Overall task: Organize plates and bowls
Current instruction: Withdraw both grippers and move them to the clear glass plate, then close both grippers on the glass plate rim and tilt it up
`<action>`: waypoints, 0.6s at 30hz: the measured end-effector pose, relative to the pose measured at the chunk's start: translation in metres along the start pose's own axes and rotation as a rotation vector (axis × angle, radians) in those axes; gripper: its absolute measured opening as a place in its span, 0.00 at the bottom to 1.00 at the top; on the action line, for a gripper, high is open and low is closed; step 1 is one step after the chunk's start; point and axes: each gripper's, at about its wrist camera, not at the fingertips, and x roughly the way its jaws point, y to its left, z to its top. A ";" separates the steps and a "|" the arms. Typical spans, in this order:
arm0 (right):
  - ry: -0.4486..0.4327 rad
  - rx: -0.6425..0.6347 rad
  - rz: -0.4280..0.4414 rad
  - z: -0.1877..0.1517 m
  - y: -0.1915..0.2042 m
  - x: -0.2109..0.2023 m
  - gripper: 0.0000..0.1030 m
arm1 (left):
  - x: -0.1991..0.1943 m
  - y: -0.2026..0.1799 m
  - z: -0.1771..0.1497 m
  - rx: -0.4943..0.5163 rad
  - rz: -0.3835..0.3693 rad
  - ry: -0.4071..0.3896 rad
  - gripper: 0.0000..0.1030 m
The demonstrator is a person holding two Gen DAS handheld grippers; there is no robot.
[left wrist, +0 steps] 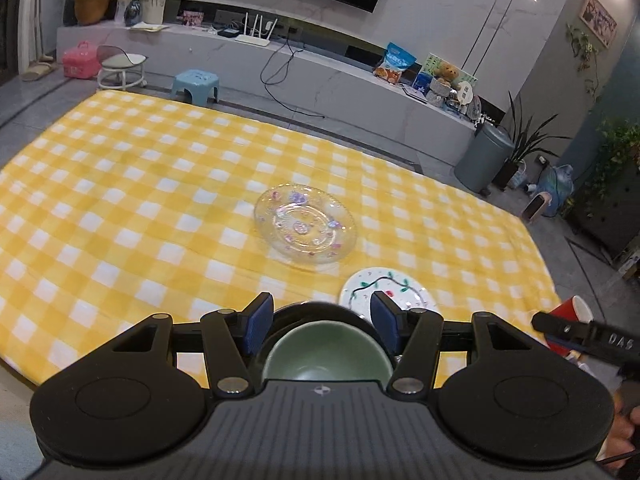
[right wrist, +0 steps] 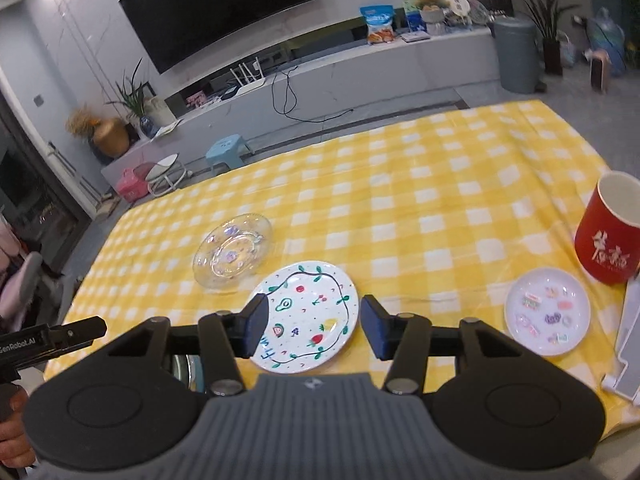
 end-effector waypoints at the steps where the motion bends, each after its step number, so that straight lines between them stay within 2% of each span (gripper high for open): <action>1: 0.002 0.005 0.006 -0.001 -0.002 0.001 0.49 | 0.000 0.000 0.005 0.010 0.003 0.001 0.64; 4: 0.026 -0.005 0.034 -0.005 -0.004 0.008 0.49 | 0.001 0.003 0.022 -0.003 0.058 -0.011 0.63; 8: 0.061 0.019 0.052 -0.007 -0.010 0.020 0.49 | 0.010 0.001 0.045 0.084 0.097 -0.028 0.63; 13: 0.094 0.066 0.084 -0.007 -0.020 0.037 0.49 | 0.036 0.029 0.075 -0.076 0.121 -0.009 0.63; 18: 0.129 0.138 0.172 0.012 -0.020 0.061 0.49 | 0.070 0.061 0.098 -0.173 0.077 -0.019 0.63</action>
